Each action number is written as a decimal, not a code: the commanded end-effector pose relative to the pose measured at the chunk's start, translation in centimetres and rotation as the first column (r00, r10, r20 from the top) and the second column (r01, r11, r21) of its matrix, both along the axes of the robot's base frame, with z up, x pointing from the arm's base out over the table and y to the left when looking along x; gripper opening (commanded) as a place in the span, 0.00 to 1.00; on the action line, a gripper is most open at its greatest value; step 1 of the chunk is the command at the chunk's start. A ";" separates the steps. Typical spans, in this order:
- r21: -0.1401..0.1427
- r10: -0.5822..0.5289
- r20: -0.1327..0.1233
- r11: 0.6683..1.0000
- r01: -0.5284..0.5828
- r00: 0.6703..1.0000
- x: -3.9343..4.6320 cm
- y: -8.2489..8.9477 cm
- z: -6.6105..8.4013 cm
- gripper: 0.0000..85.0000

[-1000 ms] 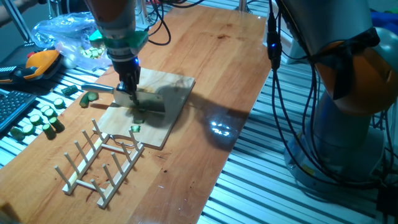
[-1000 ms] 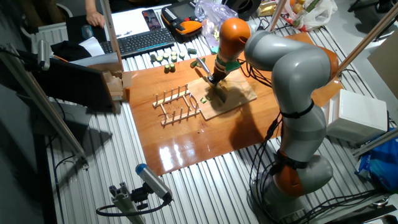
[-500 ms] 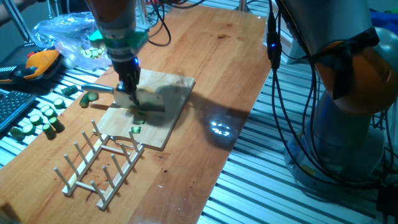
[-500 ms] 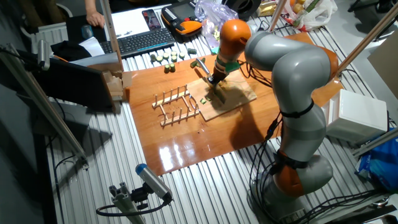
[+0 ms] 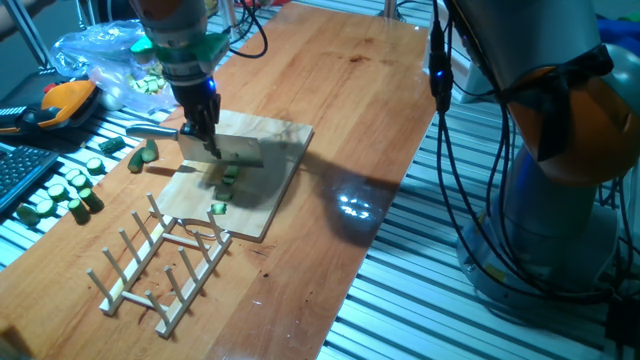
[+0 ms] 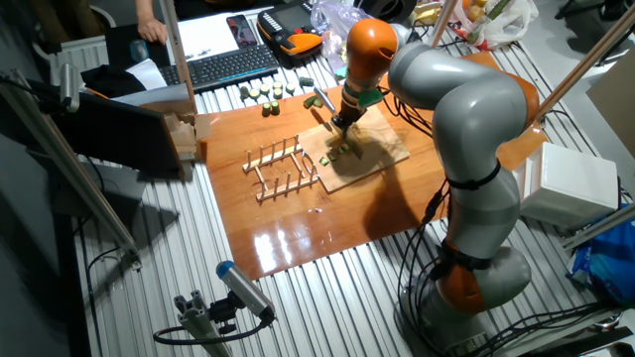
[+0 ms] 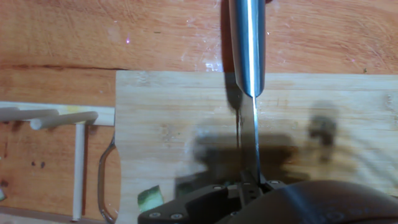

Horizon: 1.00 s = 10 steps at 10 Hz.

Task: Chop the cucumber into shreds

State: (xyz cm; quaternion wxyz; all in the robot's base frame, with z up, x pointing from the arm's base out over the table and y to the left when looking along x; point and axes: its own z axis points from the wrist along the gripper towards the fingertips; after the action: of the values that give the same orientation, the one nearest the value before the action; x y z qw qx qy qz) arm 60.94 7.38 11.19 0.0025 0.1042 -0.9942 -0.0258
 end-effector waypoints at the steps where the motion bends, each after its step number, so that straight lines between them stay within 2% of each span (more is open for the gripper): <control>1: 0.001 0.002 0.003 1.000 -0.002 1.000 0.04 -0.1 -0.2 0.00; 6: 0.032 0.008 0.028 0.999 -0.009 1.000 0.32 -0.2 -2.8 0.00; 10: 0.036 0.005 0.034 0.999 -0.007 0.999 0.33 -0.1 -2.9 0.00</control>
State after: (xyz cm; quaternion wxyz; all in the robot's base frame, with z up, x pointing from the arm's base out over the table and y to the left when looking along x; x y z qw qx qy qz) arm 61.28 7.29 8.40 -0.0160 0.1065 -0.9933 -0.0426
